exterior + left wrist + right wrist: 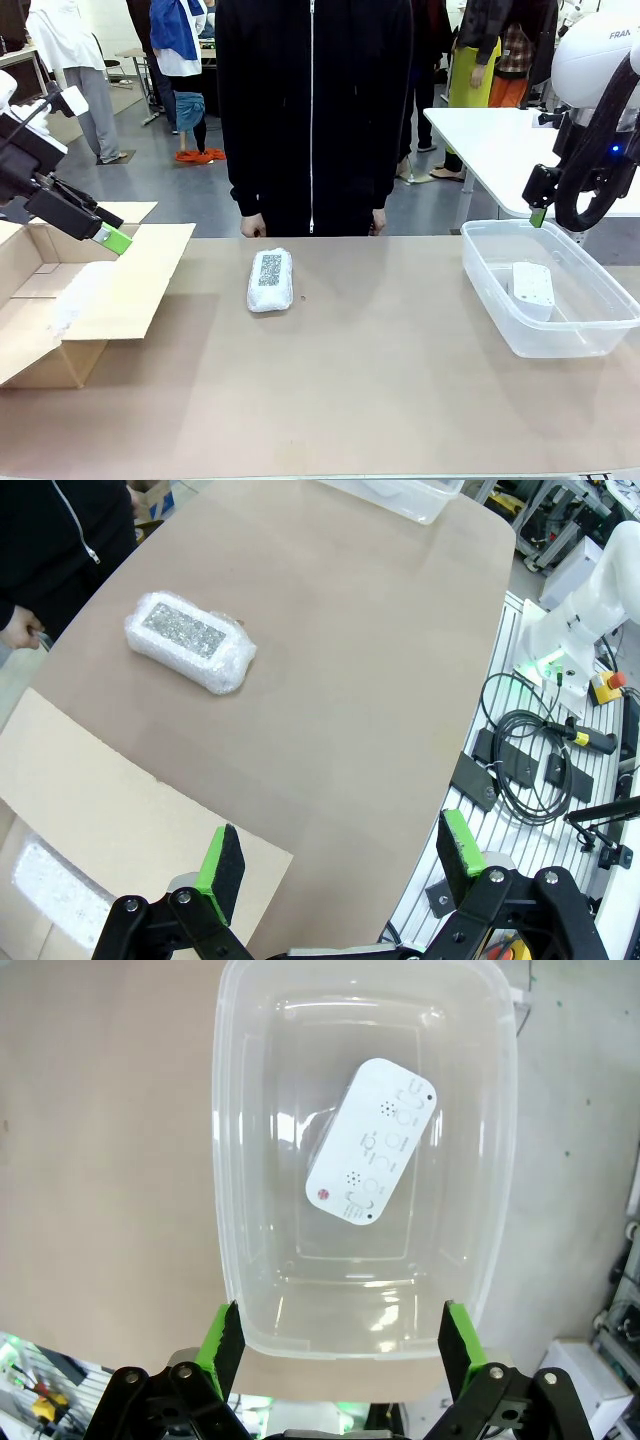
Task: Separate and place wrapped and unwrapped clocks.
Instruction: Pick up the Digital clock indicated by the person.
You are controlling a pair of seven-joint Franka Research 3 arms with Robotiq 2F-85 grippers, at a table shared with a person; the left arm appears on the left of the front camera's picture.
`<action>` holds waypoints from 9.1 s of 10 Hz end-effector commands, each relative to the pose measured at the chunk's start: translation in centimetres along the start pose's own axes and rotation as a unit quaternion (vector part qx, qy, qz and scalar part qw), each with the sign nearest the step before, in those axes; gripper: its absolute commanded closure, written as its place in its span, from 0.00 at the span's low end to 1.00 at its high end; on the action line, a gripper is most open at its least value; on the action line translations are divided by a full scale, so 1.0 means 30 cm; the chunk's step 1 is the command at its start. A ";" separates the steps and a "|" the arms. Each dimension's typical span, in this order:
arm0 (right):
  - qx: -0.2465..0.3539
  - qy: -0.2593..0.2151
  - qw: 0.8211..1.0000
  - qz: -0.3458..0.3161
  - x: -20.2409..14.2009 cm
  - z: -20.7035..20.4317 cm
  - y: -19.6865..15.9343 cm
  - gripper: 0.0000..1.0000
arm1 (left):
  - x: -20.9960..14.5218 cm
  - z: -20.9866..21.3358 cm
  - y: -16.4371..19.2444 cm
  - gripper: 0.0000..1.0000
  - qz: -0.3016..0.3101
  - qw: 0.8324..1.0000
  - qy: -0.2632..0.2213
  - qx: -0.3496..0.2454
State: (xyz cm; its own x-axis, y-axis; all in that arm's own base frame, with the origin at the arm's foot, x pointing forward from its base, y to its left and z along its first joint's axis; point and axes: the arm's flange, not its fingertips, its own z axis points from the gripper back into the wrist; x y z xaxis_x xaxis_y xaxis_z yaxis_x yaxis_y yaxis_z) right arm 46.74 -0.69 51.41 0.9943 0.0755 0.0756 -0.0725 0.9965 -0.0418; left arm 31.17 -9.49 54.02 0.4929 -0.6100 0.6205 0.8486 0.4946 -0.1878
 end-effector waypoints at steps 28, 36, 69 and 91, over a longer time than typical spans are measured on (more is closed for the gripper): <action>0.253 -0.179 0.865 0.394 -0.377 0.118 0.374 0.00 | 0.000 0.001 -0.004 0.00 0.003 1.000 -0.005 -0.006; 0.253 -0.179 0.865 0.394 -0.377 0.118 0.374 0.00 | 0.000 0.001 -0.004 0.00 0.003 1.000 -0.005 -0.006; 0.253 -0.179 0.865 0.394 -0.377 0.118 0.374 0.00 | 0.530 -0.612 0.225 0.00 0.384 0.874 0.157 0.252; 0.253 -0.179 0.865 0.394 -0.377 0.118 0.374 0.00 | 0.460 -1.121 0.380 0.00 0.433 0.855 0.139 0.249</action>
State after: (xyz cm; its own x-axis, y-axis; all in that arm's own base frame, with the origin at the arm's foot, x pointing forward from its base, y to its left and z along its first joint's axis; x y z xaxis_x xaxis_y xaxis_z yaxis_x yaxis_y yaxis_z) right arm 34.28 9.72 53.51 0.5377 0.6522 0.5343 -0.8316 0.5145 0.2089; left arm 53.59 -32.52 35.00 0.9836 0.0032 0.1803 0.0141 0.9955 -0.0941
